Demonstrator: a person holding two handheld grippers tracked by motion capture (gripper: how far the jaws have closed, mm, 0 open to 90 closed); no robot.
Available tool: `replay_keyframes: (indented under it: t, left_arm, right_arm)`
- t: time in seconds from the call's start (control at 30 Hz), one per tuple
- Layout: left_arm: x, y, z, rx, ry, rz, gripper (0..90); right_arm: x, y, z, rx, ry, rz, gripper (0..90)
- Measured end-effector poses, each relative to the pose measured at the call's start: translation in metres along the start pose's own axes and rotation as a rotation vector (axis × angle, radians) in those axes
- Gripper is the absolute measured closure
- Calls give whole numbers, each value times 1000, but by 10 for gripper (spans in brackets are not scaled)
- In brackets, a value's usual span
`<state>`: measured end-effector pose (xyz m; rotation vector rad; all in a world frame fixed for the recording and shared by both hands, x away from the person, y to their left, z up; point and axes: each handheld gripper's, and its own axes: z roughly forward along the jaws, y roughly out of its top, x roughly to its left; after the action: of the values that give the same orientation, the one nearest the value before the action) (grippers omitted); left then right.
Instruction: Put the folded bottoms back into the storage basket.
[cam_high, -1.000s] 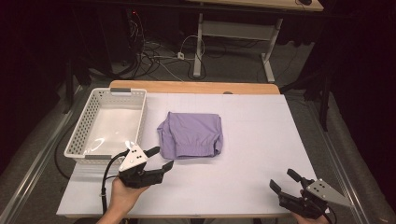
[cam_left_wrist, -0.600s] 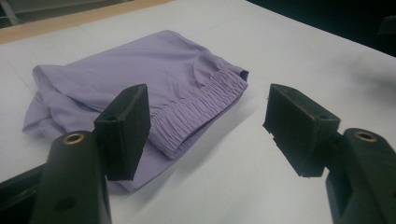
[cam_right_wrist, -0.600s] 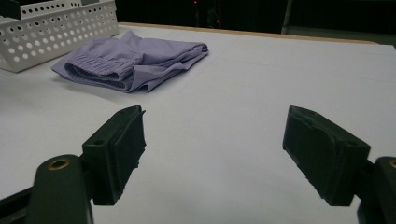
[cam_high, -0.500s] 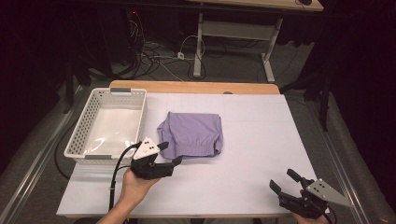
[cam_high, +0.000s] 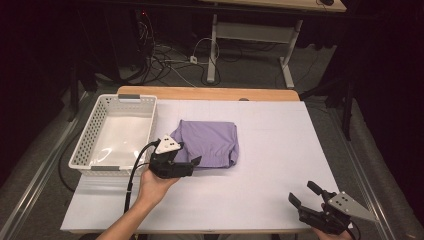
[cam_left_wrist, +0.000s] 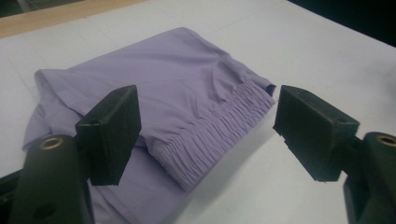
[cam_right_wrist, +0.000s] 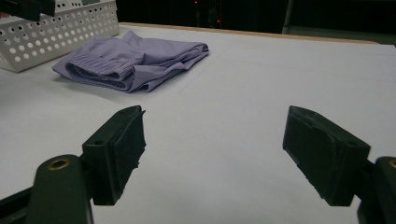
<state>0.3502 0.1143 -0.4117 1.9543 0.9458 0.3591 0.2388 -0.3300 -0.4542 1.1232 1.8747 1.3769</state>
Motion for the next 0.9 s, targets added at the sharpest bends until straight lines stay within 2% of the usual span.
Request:
replay_keyframes:
  t: [0.33,0.53,0.6,0.7,0.9]
  left_arm:
    - [12,15,26,59,45,-39,187]
    - [26,25,40,123,43,-123,186]
    - [30,28,44,148,52,-129,182]
    - [35,32,48,181,87,-108,171]
    - [48,34,59,237,118,-126,160]
  right_arm:
    - [0,0,0,3,3,-4,220]
    - [0,0,1,7,3,-5,220]
    - [0,0,1,11,2,-5,220]
    - [0,0,1,11,2,-6,220]
    - [-1,0,1,9,7,-5,220]
